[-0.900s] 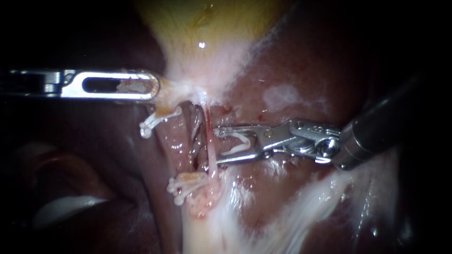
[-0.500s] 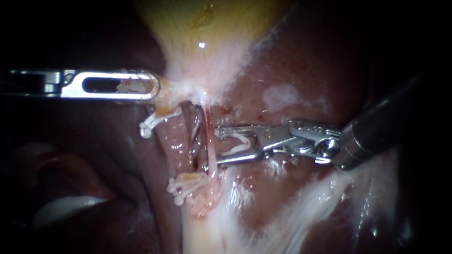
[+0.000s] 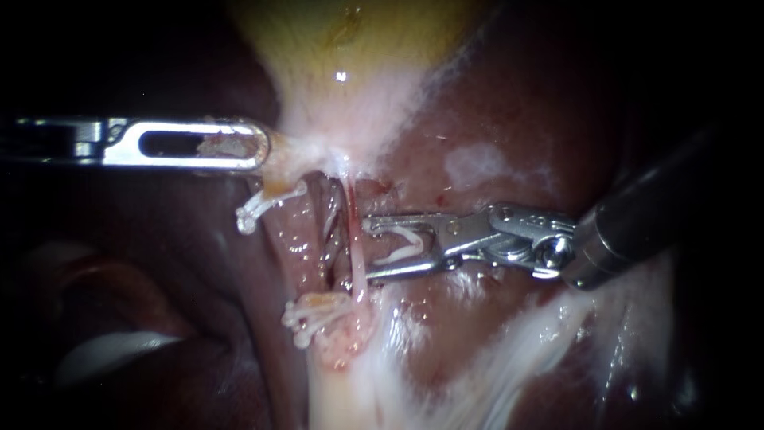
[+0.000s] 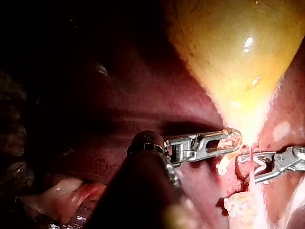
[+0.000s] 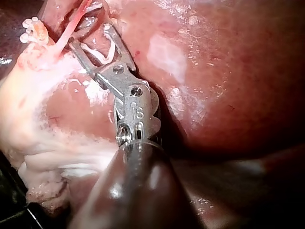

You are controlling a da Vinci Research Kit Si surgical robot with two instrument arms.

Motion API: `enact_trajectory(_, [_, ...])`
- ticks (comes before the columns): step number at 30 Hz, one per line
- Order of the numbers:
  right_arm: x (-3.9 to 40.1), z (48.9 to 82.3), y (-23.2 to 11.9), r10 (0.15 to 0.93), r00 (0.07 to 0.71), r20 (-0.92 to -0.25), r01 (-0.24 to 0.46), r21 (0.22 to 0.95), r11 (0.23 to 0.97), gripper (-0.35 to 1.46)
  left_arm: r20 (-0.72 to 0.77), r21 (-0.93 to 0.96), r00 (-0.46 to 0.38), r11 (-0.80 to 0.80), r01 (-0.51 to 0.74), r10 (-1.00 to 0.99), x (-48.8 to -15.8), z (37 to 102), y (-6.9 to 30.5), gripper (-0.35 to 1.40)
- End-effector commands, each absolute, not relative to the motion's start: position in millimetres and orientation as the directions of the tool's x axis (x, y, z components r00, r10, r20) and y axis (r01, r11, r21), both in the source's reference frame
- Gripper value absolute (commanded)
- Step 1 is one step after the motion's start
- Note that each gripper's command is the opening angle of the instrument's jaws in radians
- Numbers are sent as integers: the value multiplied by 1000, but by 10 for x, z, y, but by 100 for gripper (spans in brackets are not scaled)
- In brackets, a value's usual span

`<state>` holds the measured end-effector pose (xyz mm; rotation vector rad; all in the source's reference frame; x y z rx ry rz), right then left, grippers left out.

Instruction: Clipping first clip right tube

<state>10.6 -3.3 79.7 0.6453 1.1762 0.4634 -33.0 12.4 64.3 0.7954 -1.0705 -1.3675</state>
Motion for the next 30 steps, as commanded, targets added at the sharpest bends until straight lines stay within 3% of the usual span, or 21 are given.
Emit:
enact_trajectory(1, [106,797,-33,647,326,-690,-1,684,730,50,131,927,-102,86,364,-986,-330,643,124,-35])
enact_trajectory(30, [103,763,-37,672,270,-689,89,713,695,50,130,929,-99,86,361,-987,-329,641,121,-35])
